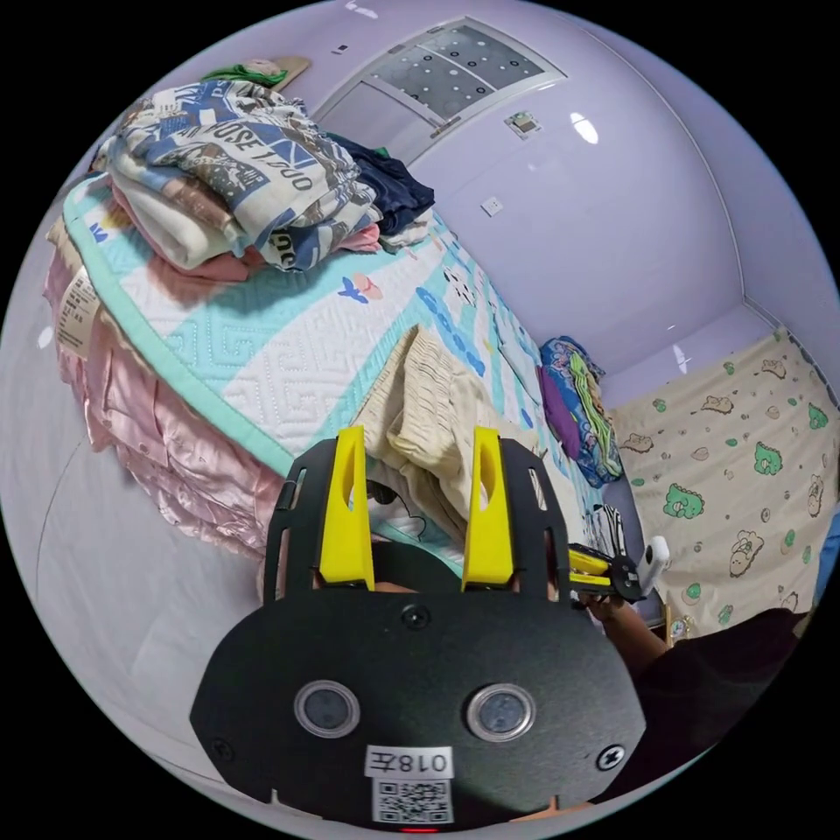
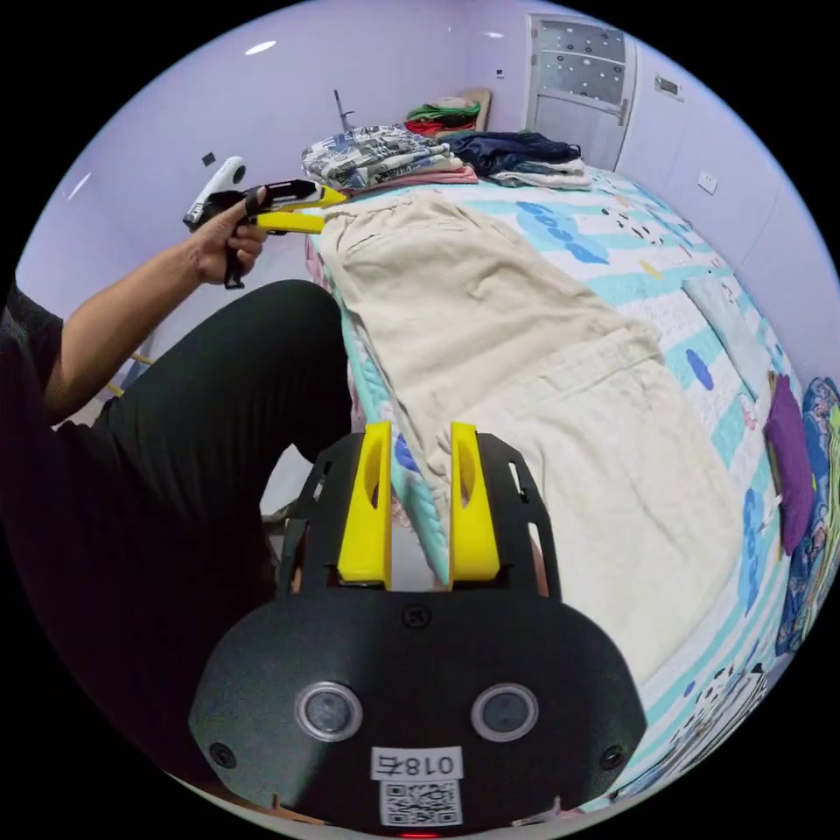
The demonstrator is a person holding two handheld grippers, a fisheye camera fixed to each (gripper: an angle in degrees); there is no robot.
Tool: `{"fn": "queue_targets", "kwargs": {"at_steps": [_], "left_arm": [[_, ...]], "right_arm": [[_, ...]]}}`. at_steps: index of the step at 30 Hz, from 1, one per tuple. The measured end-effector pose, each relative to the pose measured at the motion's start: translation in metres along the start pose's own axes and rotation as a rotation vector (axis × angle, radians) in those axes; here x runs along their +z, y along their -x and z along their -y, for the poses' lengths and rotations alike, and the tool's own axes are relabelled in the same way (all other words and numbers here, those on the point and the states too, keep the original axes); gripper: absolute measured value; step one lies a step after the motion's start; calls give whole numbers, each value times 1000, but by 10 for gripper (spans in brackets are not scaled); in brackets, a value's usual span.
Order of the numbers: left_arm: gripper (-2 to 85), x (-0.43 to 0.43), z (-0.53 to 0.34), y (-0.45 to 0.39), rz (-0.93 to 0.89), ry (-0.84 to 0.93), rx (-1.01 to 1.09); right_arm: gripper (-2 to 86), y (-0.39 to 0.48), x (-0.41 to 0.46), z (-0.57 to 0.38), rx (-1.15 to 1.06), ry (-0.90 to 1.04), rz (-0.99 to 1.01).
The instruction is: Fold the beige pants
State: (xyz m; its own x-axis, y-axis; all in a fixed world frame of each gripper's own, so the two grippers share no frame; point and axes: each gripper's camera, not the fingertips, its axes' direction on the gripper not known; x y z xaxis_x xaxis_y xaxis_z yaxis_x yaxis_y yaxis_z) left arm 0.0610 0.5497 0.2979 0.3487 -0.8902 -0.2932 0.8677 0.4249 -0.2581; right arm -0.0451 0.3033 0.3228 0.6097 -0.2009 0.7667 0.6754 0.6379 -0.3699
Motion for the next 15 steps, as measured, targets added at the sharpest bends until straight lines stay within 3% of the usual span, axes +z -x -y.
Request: {"fn": "queue_targets", "kwargs": {"at_steps": [5, 15], "left_arm": [[181, 1, -5, -3, 46, 1, -10], [203, 17, -12, -21, 109, -41, -189]], "right_arm": [[87, -7, -14, 8, 87, -113, -26], [74, 3, 5, 27, 96, -101, 64]]}}
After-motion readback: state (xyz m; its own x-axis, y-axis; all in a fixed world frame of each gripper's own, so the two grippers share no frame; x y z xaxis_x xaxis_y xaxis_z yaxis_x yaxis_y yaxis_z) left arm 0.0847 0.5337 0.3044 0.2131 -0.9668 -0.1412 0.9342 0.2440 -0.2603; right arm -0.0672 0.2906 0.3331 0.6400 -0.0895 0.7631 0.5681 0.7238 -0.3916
